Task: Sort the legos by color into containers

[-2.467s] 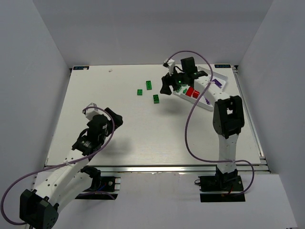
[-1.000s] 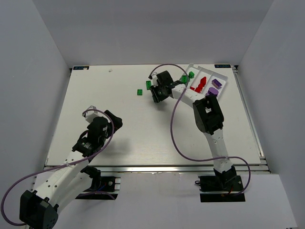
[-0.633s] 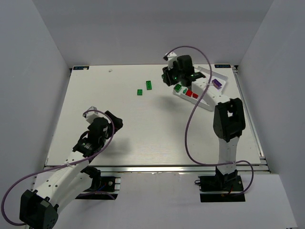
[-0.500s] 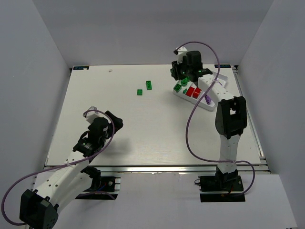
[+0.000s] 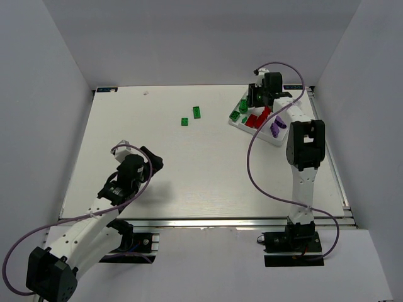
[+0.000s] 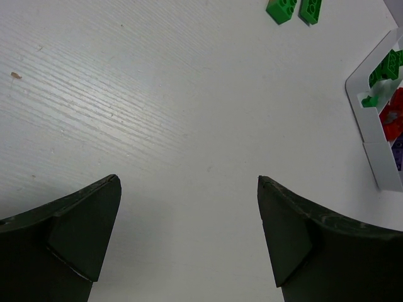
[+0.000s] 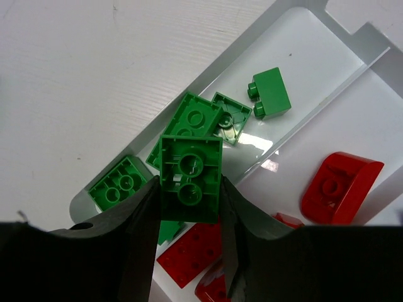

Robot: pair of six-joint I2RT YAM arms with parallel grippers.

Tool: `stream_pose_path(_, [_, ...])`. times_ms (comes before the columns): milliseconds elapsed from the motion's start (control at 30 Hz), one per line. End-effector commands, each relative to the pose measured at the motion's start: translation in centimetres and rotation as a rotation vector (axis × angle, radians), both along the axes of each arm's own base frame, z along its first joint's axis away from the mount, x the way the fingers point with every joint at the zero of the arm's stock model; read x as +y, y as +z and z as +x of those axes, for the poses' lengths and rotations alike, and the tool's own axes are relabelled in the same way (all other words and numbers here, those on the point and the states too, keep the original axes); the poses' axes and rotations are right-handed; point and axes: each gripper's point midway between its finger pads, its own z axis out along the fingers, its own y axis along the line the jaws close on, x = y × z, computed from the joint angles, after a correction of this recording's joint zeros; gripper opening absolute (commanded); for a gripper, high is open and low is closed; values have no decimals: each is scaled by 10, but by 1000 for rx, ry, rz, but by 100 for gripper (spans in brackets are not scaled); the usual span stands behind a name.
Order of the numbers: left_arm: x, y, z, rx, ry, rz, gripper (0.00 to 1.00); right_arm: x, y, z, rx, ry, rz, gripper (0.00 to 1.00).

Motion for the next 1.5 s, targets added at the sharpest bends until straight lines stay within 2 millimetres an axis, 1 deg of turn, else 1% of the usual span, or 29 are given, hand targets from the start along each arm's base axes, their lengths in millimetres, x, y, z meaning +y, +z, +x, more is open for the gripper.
stream_pose_path(0, [-4, 3, 4, -9, -7, -12, 98, 3, 25, 21, -82, -25, 41, 11])
stream_pose_path(100, [-5, 3, 6, -3, -12, -13, 98, -4, 15, 28, -82, -49, 28, 16])
stream_pose_path(133, [-6, 4, 7, -3, -12, -13, 98, -3, 14, 30, -87, -49, 26, 16])
stream_pose_path(167, [-6, 3, 7, -1, -12, -12, 98, -5, 8, 32, -83, -55, 20, 17])
stream_pose_path(200, [-7, 4, 7, 2, -15, -12, 98, -6, 6, 33, -84, -57, 15, 20])
stream_pose_path(267, [-7, 3, 8, 6, -13, -13, 98, -8, 4, 38, -91, -63, 12, 22])
stream_pose_path(333, [-7, 1, 8, 9, -13, -14, 98, -10, 4, 40, -97, -68, 11, 27])
stream_pose_path(467, [-9, 1, 10, 13, -14, -17, 98, -14, 4, 45, -106, -76, 15, 43])
stream_pose_path(500, [-10, 0, 10, 15, -17, -17, 98, -15, 4, 45, -108, -72, 19, 51])
stream_pose_path(533, [-10, 0, 10, 15, -17, -17, 98, -15, 5, 45, -111, -70, 22, 55])
stream_pose_path(667, [-12, 0, 13, 17, -25, -15, 98, -13, 9, 43, -111, -44, 32, 70])
stream_pose_path(700, [-13, -2, 14, 21, -27, -14, 98, -12, 9, 41, -108, -30, 38, 76])
stream_pose_path(833, [-17, -3, 16, 25, -45, -12, 98, -9, 17, 38, -108, -5, 58, 84])
stream_pose_path(900, [-19, -1, 19, 16, -60, -6, 98, -5, 27, 34, -136, 66, 38, 89])
stream_pose_path(933, [-21, -1, 21, 18, -66, -1, 98, -3, 41, 30, -159, 106, 36, 89])
stream_pose_path(1000, [-24, 1, 25, 11, -91, 17, 98, 5, 60, 21, -213, 231, 36, 90])
stream_pose_path(1033, [-27, 1, 30, 17, -99, 25, 97, 6, 75, 10, -242, 269, 37, 90])
stream_pose_path(1067, [-29, 3, 33, 8, -119, 39, 94, 9, 89, 5, -294, 313, 40, 89])
stream_pose_path(1100, [-32, 5, 36, 7, -137, 48, 92, 15, 99, -8, -337, 421, 56, 89])
stream_pose_path(1133, [-37, 6, 44, 11, -152, 60, 88, 18, 110, -26, -360, 474, 70, 89])
stream_pose_path(1200, [-47, 12, 54, 0, -217, 91, 70, 29, 125, -51, -405, 615, 117, 89])
stream_pose_path(1233, [-51, 12, 59, 4, -240, 105, 61, 31, 133, -62, -413, 642, 127, 86])
stream_pose_path(1267, [-58, 17, 74, 4, -275, 141, 51, 34, 136, -70, -410, 667, 140, 82])
stream_pose_path(1300, [-64, 16, 79, 21, -312, 154, 33, 39, 138, -84, -391, 716, 178, 71])
stream_pose_path(1333, [-67, 17, 87, 32, -329, 170, 27, 40, 143, -95, -394, 743, 183, 63])
stream_pose_path(1367, [-74, 17, 104, 55, -360, 207, 24, 42, 143, -102, -380, 758, 197, 53])
stream_pose_path(1400, [-79, 16, 112, 72, -384, 217, 24, 44, 142, -113, -358, 779, 224, 35])
stream_pose_path(1433, [-80, 15, 122, 90, -392, 229, 28, 44, 148, -121, -357, 783, 227, 24])
stream_pose_path(1467, [-79, 8, 127, 133, -406, 256, 38, 44, 142, -128, -332, 782, 237, 14])
